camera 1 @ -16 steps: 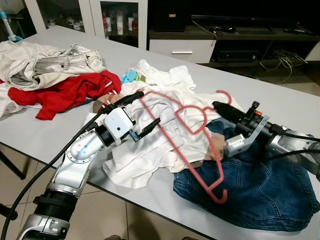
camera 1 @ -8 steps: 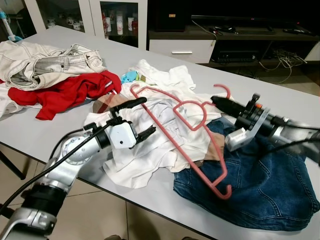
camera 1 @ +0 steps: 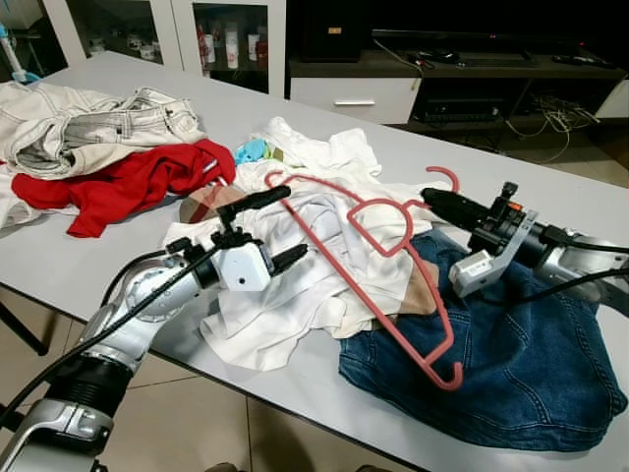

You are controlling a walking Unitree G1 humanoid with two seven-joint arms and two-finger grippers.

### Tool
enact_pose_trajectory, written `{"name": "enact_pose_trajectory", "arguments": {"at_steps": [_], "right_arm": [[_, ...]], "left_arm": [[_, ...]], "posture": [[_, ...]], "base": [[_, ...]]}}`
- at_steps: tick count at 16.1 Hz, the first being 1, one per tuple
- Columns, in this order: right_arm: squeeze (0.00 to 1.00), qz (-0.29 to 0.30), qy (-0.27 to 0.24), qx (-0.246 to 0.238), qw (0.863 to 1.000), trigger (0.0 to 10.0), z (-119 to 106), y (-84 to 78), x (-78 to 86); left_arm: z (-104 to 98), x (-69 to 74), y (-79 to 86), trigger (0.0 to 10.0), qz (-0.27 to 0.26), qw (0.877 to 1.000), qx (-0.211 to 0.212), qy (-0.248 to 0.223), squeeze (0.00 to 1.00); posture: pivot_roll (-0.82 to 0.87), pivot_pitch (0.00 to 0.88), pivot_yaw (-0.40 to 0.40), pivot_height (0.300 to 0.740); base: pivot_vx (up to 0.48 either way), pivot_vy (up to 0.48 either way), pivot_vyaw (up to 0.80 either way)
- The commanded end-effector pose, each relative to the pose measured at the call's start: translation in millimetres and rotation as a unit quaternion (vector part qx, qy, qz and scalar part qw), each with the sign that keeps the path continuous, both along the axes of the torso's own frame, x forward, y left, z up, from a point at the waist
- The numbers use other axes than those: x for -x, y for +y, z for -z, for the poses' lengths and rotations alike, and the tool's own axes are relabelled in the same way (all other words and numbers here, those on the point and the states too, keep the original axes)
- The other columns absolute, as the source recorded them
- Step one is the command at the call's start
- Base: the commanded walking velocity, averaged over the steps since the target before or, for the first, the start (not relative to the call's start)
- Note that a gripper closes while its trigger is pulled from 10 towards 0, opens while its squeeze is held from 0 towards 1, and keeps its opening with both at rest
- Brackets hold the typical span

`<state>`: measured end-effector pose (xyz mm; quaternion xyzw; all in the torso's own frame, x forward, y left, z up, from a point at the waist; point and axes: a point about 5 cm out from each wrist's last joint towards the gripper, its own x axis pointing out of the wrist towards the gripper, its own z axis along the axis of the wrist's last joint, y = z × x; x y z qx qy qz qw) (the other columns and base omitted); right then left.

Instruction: Hang hanger

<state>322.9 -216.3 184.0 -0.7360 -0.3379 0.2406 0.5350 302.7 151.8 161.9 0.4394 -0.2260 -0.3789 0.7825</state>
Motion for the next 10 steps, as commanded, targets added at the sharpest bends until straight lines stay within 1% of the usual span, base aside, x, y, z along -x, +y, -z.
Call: {"name": "enact_pose_trajectory", "arguments": {"at_steps": [1, 2, 3, 4, 5, 7, 9, 10], "right_arm": [[0.00, 0.011, -0.020, -0.009, 1.000, 10.0, -17.0, -6.6, -3.8], [0.00, 0.000, 0.001, -0.021, 1.000, 10.0, -19.8, -2.1, -2.1], [0.00, -0.027, 0.024, -0.048, 0.998, 10.0, -26.9, 9.6, 1.5], [0.00, -0.049, 0.032, -0.062, 0.996, 10.0, -33.1, 20.3, 4.3], [0.00, -0.061, 0.043, -0.053, 0.996, 10.0, -31.9, 25.5, 6.2], [0.00, -0.069, 0.084, -0.043, 0.993, 10.0, -19.1, 29.0, 10.5], [0.00, -0.064, 0.133, -0.028, 0.989, 10.0, -5.5, 25.3, 16.3], [0.00, -0.067, 0.151, -0.040, 0.986, 10.0, -2.7, 26.9, 19.9]], "left_arm": [[-2.5, -2.0, -0.8, 10.0, 0.002, 1.000, -0.010, -0.010, 0.00], [-1.9, -2.4, -0.5, 10.0, 0.003, 1.000, -0.018, -0.014, 0.00], [0.1, -2.6, 0.0, 10.0, 0.004, 0.999, -0.027, -0.016, 0.00], [1.2, -2.9, -0.2, 10.0, 0.003, 0.999, -0.027, -0.017, 0.00], [1.6, -3.5, -1.1, 10.0, 0.003, 1.000, -0.026, -0.018, 0.00], [1.6, -3.9, -5.4, 10.0, 0.008, 0.999, -0.024, -0.020, 0.00], [1.1, -4.5, -7.3, 10.0, 0.010, 0.999, -0.022, -0.024, 0.00], [2.2, -4.6, -7.3, 10.0, 0.011, 0.999, -0.024, -0.024, 0.00]], "posture": [[-0.03, 0.000, -0.053, 0.740], [-0.03, 0.000, -0.053, 0.740], [-0.03, 0.000, -0.054, 0.740], [-0.03, 0.000, -0.054, 0.740], [-0.04, 0.000, -0.054, 0.740], [-0.04, 0.000, -0.054, 0.740], [-0.04, 0.000, -0.055, 0.740], [-0.04, 0.000, -0.055, 0.740]], "base": [[0.000, 0.000, 0.00], [0.000, 0.000, 0.00], [0.000, 0.000, 0.00], [0.000, 0.000, 0.00], [0.000, 0.000, 0.00], [0.000, 0.000, 0.00], [0.000, 0.000, 0.00], [0.000, 0.000, 0.00]]}}
